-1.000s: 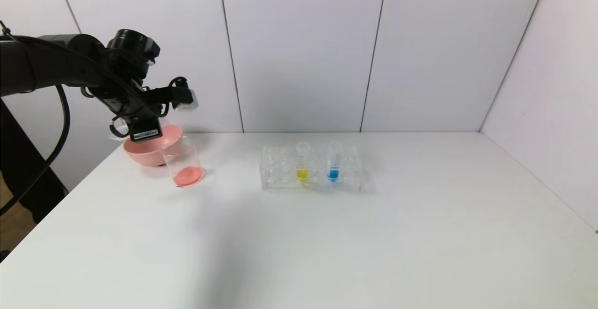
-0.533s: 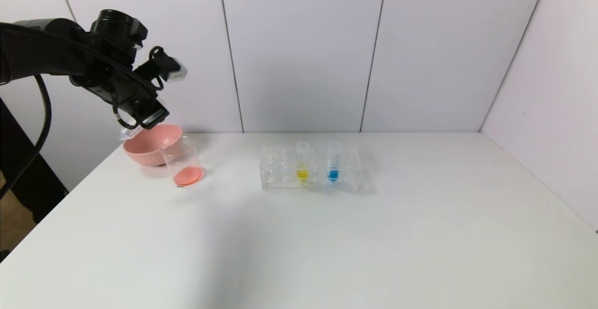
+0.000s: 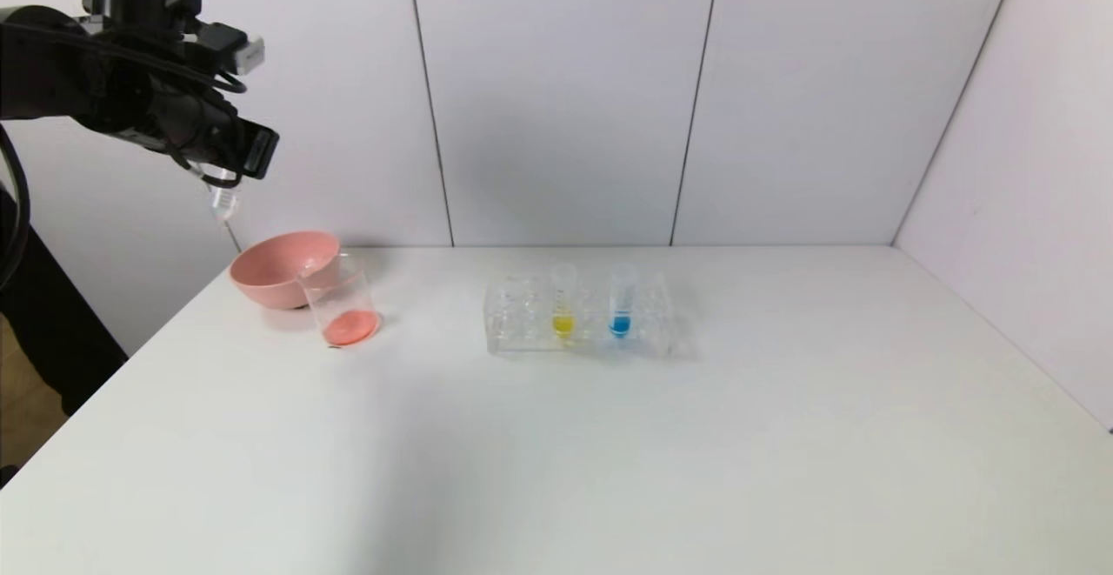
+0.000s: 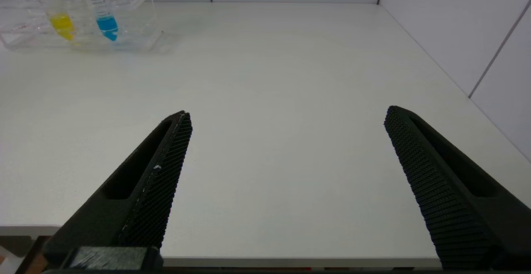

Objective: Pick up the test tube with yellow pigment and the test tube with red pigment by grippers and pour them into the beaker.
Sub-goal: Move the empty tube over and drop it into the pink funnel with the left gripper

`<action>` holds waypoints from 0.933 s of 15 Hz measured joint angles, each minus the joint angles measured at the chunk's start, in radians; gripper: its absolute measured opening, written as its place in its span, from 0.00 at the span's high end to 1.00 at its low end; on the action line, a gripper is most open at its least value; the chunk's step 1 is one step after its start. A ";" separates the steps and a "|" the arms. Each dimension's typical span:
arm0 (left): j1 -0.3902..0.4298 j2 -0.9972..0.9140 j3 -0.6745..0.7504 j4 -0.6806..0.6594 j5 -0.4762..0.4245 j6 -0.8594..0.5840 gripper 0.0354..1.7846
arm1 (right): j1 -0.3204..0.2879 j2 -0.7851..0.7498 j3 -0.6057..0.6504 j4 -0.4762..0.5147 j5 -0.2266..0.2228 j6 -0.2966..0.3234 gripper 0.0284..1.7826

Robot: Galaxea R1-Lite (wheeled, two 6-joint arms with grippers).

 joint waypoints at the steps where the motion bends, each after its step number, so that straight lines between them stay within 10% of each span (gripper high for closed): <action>1: 0.008 -0.002 0.003 -0.035 0.000 -0.051 0.75 | 0.000 0.000 0.000 0.000 0.000 0.000 0.05; 14: 0.081 0.053 0.024 -0.188 -0.001 -0.351 0.75 | 0.000 0.000 0.000 0.000 0.000 0.000 0.05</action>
